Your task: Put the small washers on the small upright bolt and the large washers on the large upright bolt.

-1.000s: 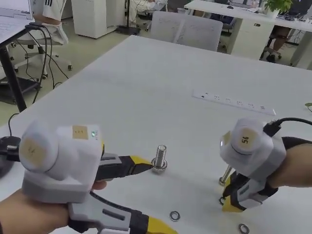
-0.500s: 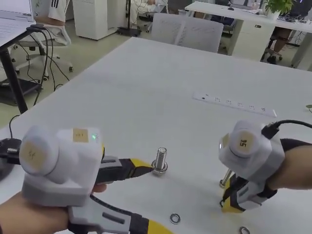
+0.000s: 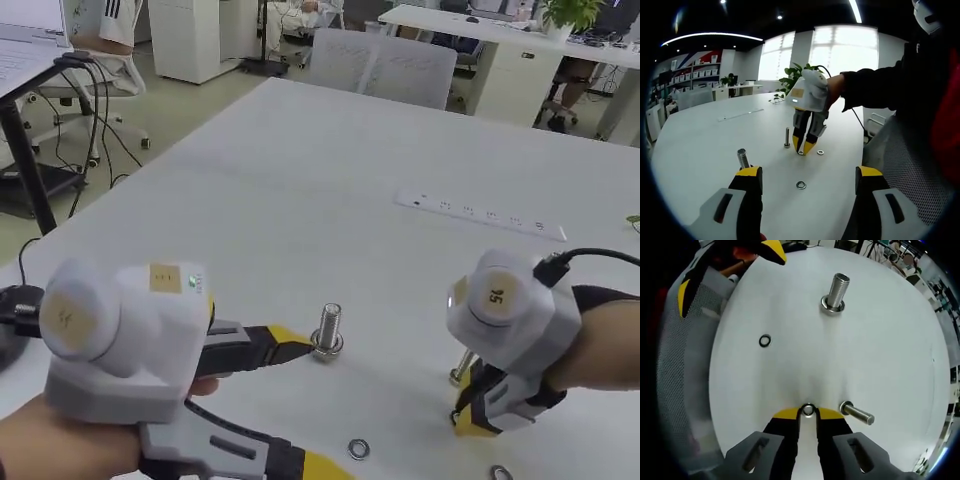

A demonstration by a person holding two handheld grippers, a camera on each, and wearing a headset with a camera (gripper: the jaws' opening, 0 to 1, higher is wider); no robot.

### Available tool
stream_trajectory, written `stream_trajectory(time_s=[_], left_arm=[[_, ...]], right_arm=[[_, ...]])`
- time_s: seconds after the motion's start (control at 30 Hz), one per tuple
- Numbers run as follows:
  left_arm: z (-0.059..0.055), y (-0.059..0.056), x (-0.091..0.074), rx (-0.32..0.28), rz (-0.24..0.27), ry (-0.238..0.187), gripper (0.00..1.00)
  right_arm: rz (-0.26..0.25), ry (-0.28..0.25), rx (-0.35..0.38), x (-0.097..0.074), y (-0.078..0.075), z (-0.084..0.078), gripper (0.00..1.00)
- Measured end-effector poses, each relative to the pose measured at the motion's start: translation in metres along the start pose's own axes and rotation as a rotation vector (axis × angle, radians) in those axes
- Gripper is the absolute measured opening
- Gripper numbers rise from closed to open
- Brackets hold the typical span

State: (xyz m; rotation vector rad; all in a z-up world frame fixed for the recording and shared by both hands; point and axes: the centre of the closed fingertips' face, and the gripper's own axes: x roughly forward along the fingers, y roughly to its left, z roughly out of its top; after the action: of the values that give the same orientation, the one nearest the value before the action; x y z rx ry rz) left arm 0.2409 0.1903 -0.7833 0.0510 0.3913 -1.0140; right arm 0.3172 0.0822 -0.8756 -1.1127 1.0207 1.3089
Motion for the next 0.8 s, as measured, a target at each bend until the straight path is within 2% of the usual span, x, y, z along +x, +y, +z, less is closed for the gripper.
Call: stream_trajectory(time_s=[0.43, 0.8], left_arm=[[-0.0007, -0.0001, 0.0000, 0.000, 0.001, 0.004, 0.75], [-0.0002, -0.0008, -0.0008, 0.002, 0.003, 0.002, 0.75]], right_arm=[[0.007, -0.008, 0.005, -0.0016, 0.0031, -0.0022, 0.14], [0.009, -0.001, 0.019, -0.0037, 0.0045, -0.0101, 0.14]])
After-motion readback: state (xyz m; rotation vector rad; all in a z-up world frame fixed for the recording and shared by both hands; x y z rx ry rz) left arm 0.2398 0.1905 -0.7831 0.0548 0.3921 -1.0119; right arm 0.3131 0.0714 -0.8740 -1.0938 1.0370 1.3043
